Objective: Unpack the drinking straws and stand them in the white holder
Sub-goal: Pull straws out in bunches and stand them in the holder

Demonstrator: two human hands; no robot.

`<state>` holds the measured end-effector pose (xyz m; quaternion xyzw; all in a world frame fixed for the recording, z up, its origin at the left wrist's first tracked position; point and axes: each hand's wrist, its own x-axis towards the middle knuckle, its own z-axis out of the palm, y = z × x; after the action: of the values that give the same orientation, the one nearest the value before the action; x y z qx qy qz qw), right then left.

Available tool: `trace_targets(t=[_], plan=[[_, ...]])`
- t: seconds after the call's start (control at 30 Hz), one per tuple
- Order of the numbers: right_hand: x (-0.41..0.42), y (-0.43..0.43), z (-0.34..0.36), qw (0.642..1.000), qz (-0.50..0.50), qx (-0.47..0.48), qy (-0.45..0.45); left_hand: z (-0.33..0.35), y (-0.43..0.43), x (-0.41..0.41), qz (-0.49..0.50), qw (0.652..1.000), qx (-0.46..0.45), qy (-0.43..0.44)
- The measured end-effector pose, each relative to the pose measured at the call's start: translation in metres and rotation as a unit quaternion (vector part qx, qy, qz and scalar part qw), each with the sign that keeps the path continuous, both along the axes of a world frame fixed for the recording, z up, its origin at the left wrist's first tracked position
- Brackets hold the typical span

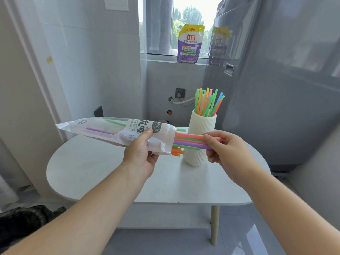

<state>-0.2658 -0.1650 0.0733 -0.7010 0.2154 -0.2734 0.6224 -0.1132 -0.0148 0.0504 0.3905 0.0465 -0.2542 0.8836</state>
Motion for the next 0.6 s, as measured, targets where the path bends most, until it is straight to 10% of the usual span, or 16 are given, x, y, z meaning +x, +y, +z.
trace_targets(t=[0.23,0.6], plan=[[0.009,0.017,-0.008,0.965,0.056,0.232,-0.112,0.0,0.0,0.0,-0.007,1.0,-0.007,0.002],[0.031,0.034,-0.008,0.949,-0.045,0.28,-0.136,0.002,-0.005,-0.011,-0.021,0.999,-0.003,0.027]])
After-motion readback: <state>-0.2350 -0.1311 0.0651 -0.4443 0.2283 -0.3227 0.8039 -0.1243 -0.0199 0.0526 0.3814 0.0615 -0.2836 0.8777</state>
